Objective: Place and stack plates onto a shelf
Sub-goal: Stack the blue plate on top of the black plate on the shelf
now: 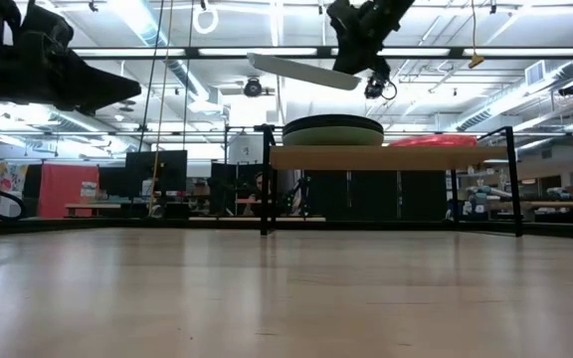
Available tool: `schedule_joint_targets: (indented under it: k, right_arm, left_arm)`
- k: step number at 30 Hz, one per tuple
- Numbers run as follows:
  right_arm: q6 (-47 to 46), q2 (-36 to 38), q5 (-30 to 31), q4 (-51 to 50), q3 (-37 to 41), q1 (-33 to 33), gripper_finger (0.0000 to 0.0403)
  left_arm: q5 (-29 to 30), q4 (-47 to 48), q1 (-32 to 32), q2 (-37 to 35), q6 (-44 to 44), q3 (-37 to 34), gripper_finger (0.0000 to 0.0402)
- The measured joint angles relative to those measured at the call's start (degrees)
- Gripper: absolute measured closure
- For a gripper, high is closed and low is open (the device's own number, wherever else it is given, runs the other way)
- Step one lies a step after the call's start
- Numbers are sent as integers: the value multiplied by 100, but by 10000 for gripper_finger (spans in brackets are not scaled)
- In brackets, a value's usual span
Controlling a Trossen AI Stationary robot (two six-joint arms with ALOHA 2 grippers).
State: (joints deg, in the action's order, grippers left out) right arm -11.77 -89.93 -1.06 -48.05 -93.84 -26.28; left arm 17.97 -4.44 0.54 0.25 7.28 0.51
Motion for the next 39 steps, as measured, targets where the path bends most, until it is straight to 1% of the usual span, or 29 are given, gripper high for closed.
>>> schedule_joint_targets:
  k: [5, 21, 28, 39]
  right_arm:
    - [42, 0, 0, -9, 0, -322, 382]
    - [-8, 0, -2, -38, 4, -1529, 382]
    - [-6, 0, -2, -377, 9, -1670, 382]
    - [-6, 0, -2, -393, 9, -1668, 376]
  left_arm:
    - [302, -45, 0, 0, 93, -2, 299]
    - [315, -47, 0, -2, 44, -4, 299]
    - [315, -47, 0, -1, 40, -4, 299]
    - [318, -47, 0, 0, 36, -4, 299]
